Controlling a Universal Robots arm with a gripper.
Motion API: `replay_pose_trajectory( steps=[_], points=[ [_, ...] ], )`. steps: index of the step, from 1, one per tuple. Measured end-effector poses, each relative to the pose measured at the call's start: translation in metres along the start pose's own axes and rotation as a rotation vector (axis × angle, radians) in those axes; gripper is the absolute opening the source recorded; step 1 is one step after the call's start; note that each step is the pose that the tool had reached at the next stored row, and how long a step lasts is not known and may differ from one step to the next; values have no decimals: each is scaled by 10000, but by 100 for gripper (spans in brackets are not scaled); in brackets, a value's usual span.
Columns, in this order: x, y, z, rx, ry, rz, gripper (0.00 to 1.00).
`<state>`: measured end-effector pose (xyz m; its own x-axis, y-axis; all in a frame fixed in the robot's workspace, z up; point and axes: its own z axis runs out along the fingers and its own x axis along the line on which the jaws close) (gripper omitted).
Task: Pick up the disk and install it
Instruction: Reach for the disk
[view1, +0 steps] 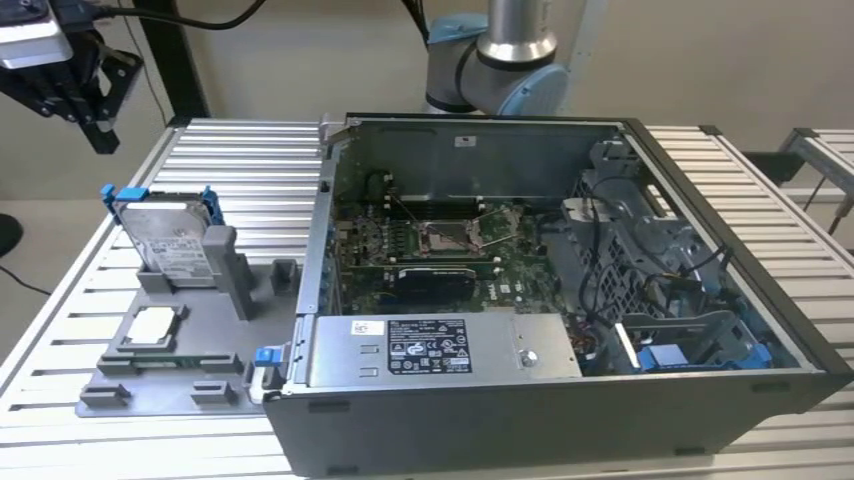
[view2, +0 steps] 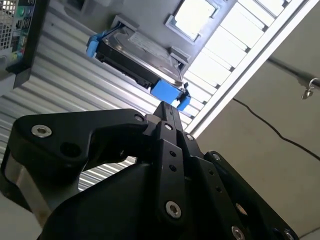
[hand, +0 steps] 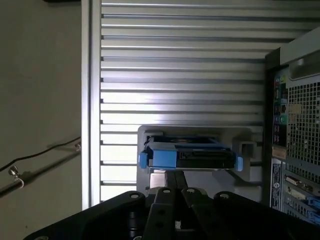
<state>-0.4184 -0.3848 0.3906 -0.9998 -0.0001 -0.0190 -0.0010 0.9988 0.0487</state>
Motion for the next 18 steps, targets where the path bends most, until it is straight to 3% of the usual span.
replay_pose_trajectory(
  steps=[18],
  points=[
    [6,0,-1,-3,3,-89,0]
  ],
)
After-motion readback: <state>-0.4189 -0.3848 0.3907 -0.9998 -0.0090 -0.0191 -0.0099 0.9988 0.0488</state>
